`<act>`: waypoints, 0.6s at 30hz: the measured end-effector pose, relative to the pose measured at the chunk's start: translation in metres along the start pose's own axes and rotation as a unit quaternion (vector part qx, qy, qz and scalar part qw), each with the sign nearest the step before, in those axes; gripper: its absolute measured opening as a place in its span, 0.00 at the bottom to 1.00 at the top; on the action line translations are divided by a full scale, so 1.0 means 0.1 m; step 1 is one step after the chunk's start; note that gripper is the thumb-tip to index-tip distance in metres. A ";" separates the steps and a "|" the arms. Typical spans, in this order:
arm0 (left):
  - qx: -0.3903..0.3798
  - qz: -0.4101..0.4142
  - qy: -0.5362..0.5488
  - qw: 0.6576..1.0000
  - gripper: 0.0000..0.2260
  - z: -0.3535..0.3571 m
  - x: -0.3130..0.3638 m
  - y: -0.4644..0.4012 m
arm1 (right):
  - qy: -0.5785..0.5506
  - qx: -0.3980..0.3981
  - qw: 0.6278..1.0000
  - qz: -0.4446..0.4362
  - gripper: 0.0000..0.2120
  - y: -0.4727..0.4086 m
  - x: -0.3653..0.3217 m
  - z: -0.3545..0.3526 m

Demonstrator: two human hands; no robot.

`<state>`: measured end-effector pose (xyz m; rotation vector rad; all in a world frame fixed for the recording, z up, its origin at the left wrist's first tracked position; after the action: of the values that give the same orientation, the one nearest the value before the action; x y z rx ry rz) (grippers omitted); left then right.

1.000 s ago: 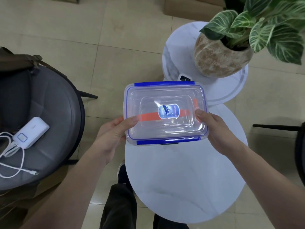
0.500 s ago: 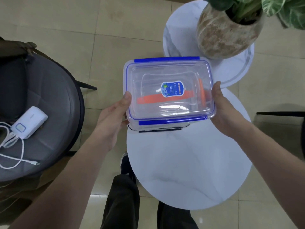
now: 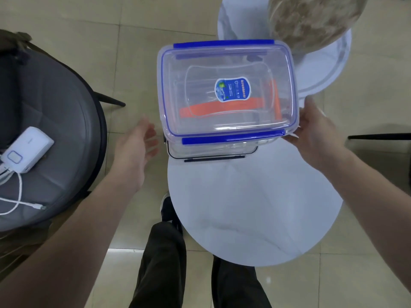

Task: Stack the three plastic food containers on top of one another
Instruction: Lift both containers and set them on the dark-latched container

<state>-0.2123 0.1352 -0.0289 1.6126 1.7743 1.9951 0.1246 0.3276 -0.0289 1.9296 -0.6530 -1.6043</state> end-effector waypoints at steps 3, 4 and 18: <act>0.018 -0.020 -0.062 0.998 0.07 -0.02 -0.28 -0.06 | 0.054 0.069 0.996 0.018 0.13 0.00 0.32 -0.11; 0.018 -0.027 -0.082 0.996 0.04 -0.02 -0.36 -0.08 | 0.070 0.074 0.995 0.022 0.10 0.00 0.41 -0.10; 0.023 0.066 -0.254 0.965 0.27 0.17 -0.61 -0.28 | 0.192 0.032 0.981 0.004 0.05 -0.05 0.74 0.36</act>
<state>-0.1886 0.1209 -0.0922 2.0647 1.5560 1.3976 0.1022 0.2782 -0.0908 2.1982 -0.5528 -1.1663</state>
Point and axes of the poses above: each hand's wrist, its own y-axis away from the middle knuckle, its own z-axis out of the palm, x = y × z, the point moved 8 cm from there along -y, towards the middle knuckle, and after that the axes turned 5 degrees about x, right-handed, at the moved point
